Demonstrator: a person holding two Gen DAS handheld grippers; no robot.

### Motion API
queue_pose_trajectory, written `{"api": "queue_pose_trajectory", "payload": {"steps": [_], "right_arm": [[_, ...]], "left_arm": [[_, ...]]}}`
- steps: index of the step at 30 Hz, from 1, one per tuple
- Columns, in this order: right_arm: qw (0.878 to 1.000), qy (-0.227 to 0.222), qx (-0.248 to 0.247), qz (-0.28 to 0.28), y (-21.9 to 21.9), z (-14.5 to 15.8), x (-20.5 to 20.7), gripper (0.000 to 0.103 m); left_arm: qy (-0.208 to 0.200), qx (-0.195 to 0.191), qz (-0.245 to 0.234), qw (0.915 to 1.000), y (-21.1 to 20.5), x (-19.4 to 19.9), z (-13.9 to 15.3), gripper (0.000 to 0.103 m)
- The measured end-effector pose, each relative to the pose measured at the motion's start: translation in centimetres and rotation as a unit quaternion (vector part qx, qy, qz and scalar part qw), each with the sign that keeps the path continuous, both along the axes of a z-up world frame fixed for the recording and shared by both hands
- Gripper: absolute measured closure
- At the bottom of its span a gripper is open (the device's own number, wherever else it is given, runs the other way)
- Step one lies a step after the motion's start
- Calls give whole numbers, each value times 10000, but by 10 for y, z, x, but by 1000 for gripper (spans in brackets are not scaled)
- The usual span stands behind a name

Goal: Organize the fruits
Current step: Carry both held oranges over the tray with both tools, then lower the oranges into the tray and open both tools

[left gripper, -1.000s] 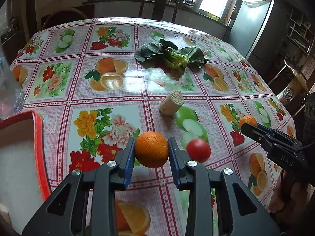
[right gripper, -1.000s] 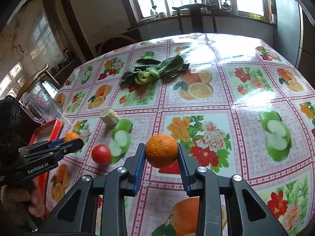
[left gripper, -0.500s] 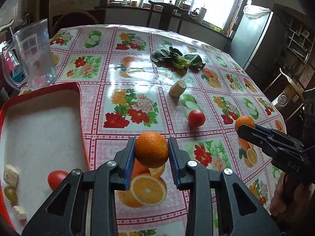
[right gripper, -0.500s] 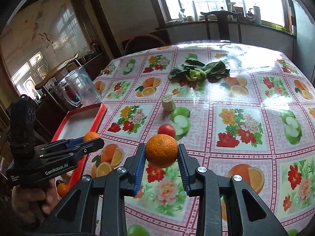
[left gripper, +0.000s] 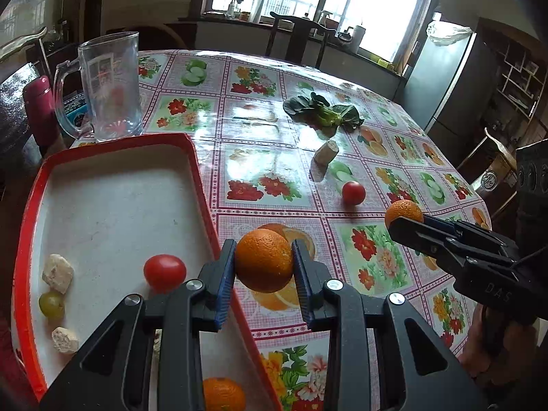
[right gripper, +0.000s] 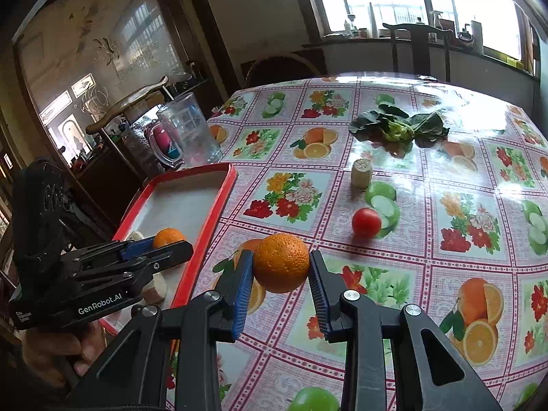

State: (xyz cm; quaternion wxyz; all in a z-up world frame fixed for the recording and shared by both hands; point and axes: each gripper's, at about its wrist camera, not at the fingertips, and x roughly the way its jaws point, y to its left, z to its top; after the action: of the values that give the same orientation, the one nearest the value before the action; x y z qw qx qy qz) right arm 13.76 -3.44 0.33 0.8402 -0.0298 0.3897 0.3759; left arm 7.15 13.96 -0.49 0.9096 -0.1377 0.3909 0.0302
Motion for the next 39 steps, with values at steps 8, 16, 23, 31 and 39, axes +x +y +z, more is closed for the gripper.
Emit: {"api": "queue_pose_trajectory", "payload": {"steps": [8, 16, 23, 31, 39], "right_arm": [[9996, 2, -80, 274, 29, -3, -17, 70], [9984, 0, -160, 540, 62, -6, -29, 70], [9970, 3, -224, 736, 89, -9, -35, 70], [9957, 35, -292, 880, 114, -13, -37, 70], [9947, 94, -352, 963, 135, -20, -31, 70]], "left_arm": [[-80, -49, 230, 9997, 23, -23, 2, 73], [-134, -86, 522, 9985, 52, -42, 3, 73], [-143, -131, 740, 9971, 77, -52, 1, 73], [-126, -186, 923, 9955, 101, -59, -4, 73], [-115, -217, 1059, 9941, 118, -60, -6, 73]]}}
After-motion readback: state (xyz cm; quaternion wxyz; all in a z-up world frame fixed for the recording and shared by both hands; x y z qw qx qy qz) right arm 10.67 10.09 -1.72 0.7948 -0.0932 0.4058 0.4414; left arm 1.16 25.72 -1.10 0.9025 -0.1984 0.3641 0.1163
